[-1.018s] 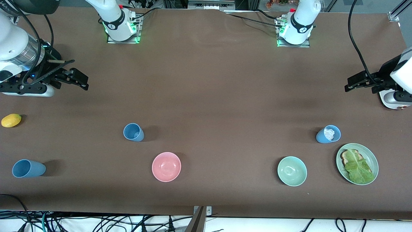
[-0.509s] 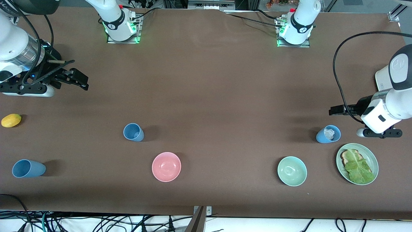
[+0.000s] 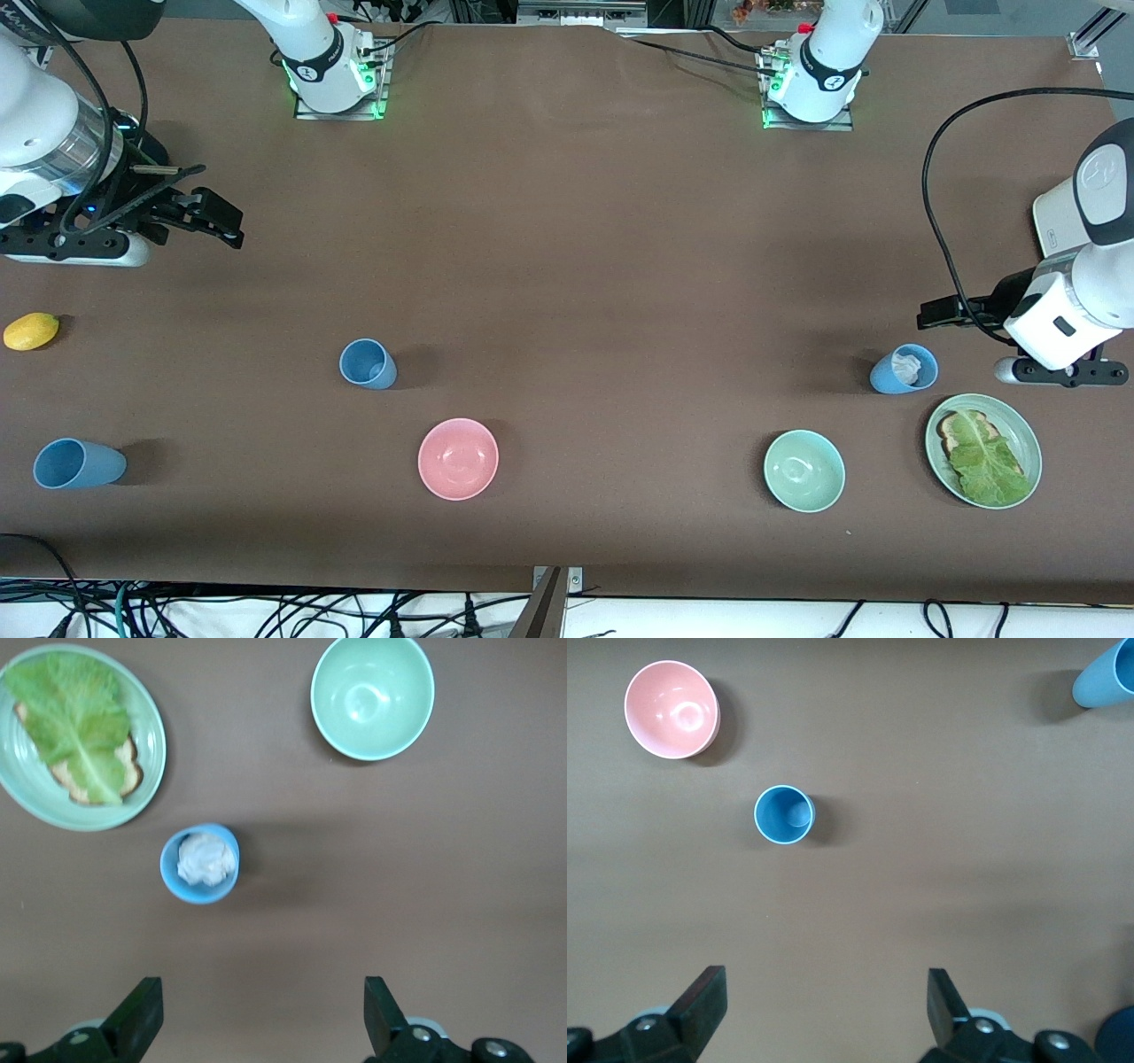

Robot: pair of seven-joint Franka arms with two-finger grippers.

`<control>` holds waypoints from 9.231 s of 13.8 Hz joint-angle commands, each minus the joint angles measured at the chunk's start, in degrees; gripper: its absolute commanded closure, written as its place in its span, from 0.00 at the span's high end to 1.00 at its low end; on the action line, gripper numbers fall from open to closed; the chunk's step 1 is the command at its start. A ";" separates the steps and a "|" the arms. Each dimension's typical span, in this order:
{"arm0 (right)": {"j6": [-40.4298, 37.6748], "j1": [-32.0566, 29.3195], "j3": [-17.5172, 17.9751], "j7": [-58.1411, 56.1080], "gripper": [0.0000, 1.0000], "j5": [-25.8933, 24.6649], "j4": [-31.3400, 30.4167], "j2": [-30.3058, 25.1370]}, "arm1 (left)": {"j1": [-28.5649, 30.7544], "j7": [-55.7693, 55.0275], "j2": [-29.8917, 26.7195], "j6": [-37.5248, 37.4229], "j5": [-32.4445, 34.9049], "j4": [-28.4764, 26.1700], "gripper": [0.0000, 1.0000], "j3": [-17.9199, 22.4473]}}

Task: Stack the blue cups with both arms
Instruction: 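Move the left gripper toward the blue cup holding tissue, then lower the left gripper around the tissue cup and close it, then lift the tissue cup and carry it toward the table middle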

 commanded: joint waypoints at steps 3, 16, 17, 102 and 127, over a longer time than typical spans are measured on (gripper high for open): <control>-0.59 -0.21 0.09 -0.76 1.00 0.00 0.46 -0.23 | 4.32 10.81 1.21 4.30 -0.67 -1.85 1.00 -0.01; -0.68 -0.65 -0.09 -0.59 1.00 0.53 0.37 -0.14 | 9.42 22.85 11.92 15.09 0.12 -2.03 1.00 0.52; -0.68 -0.65 -0.09 -0.50 1.00 0.53 0.37 -0.05 | 9.42 22.86 12.71 15.72 0.04 -2.03 1.00 0.52; -0.68 -0.74 0.00 -0.15 1.00 -0.44 0.10 0.39 | -0.24 -34.59 -0.29 1.48 4.43 -2.38 0.00 -24.79; -0.15 -0.65 0.09 -0.06 1.00 -1.14 0.37 0.48 | -17.74 -72.06 16.05 23.01 14.80 -1.94 0.00 -25.41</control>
